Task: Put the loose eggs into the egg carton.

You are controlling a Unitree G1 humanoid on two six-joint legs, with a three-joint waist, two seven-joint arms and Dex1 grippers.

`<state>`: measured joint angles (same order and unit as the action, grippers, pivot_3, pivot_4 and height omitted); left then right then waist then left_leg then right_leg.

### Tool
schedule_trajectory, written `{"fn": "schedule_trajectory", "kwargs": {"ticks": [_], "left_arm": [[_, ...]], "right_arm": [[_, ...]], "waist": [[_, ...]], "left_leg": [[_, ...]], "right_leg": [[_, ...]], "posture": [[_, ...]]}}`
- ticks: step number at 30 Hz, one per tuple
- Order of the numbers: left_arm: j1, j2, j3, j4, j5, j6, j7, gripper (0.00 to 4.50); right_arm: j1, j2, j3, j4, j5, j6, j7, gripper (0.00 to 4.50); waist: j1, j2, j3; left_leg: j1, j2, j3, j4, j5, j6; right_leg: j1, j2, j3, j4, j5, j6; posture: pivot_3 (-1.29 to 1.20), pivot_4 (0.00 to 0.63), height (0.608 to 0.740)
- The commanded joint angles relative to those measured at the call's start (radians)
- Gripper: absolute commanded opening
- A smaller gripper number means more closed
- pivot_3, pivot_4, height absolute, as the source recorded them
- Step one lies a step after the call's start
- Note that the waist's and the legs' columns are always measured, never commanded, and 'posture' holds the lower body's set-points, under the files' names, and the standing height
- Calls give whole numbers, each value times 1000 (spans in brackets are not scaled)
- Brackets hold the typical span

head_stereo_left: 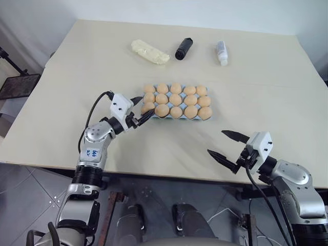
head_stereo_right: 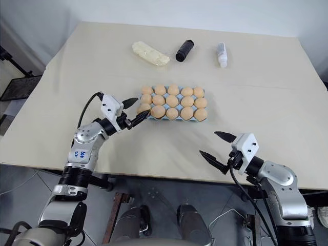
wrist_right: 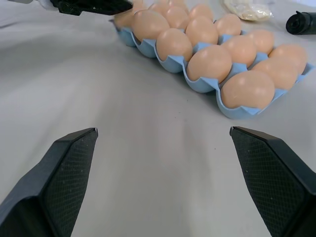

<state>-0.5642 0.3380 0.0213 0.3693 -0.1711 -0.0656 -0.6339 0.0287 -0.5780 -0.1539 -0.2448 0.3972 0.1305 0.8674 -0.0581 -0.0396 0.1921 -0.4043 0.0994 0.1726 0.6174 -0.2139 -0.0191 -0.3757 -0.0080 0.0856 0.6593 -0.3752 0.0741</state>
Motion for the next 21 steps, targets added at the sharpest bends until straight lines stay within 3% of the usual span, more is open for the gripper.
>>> {"fn": "schedule_trajectory", "kwargs": {"ticks": [1,13,21], "left_arm": [[30,48,33,-59,-27,-3,-38,4103],[285,322,221,-99,-138,-35,-240,4103],[334,328,225,-183,-129,-7,-218,4103]], "right_arm": [[7,4,-13,-6,8,-28,0,4500],[-15,-20,-13,51,4,-55,50,4500],[-83,-31,-17,130,-2,-73,86,4500]], "waist": [[-1,0,0],[-4,0,0],[4,-1,0]], "left_leg": [[0,0,0,0,0,0],[1,1,0,-2,-1,-1],[0,-1,-1,-2,-3,-3]], "right_leg": [[0,0,0,0,0,0],[0,-2,-1,0,-1,-2],[1,-4,-2,0,0,-3]], "posture": [[0,150,740],[0,150,740],[0,150,740]]}}
